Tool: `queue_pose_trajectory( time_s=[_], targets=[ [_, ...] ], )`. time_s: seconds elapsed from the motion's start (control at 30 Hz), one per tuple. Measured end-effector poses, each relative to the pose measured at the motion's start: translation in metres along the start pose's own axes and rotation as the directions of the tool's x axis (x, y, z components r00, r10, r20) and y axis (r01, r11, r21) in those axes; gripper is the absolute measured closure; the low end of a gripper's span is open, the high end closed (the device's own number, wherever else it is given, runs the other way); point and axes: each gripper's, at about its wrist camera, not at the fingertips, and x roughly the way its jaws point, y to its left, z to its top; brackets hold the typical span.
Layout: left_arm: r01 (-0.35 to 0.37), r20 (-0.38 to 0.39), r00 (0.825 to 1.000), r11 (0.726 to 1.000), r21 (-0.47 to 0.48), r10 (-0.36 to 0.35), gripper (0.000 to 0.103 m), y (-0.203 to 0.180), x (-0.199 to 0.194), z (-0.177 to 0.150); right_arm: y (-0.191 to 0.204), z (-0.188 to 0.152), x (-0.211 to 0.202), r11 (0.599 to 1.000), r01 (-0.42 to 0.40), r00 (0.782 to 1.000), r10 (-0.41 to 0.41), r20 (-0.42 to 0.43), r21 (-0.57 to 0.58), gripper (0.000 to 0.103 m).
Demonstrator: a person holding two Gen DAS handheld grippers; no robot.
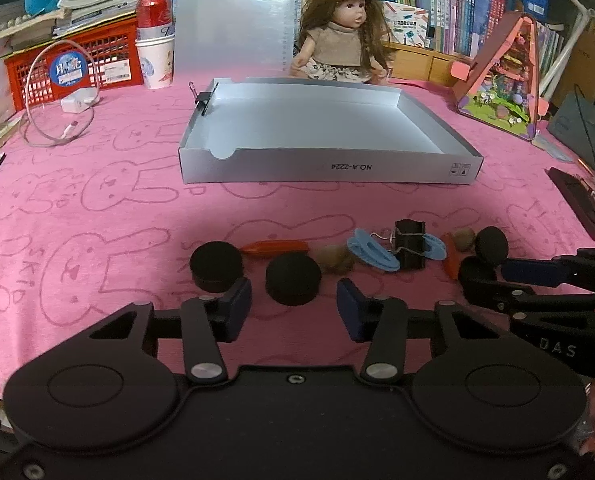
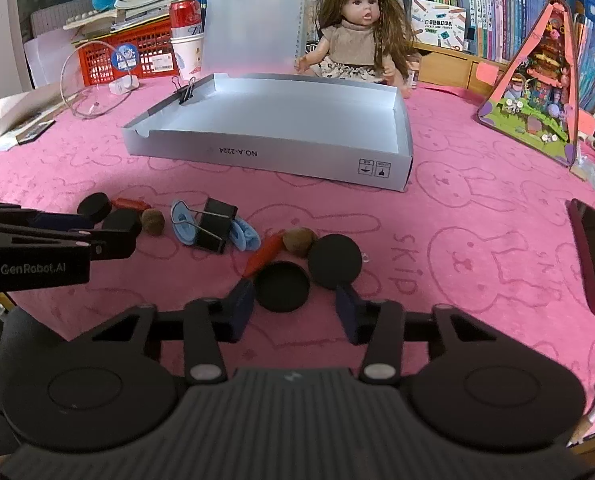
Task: Organize rigid objects
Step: 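Close the left tool on a black puck while the right tool grasps another puck, then carry the held black pucks with both tools over the white tray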
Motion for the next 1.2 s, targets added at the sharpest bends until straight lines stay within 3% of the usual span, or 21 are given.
queue_pose_trajectory(
  time_s=[0.37,0.5,0.8,1.2],
  targets=[
    [-0.036,0.016,0.999,0.999,0.024,0.035,0.058,-0.003,0.011,0.002,0.004,0.0,0.004,1.0,0.004,1.0,-0.004,0.018,-0.016,0.064],
    [-0.052,0.029,0.998,0.998,0.032,0.051,0.073,-0.005,0.01,0.001,0.005,0.0,0.004,1.0,0.005,1.0,-0.004,0.017,-0.021,0.067],
    [-0.046,0.073,0.996,0.998,0.034,0.043,0.074,-0.006,-0.005,0.004,0.004,0.004,-0.006,1.0,-0.027,0.999,0.028,0.026,-0.005,0.067],
    [0.002,0.101,0.995,1.0,-0.026,0.0,0.074,0.009,-0.013,0.033,-0.011,0.026,-0.01,0.998,-0.023,0.999,0.02,0.051,0.061,0.067]
  ],
)
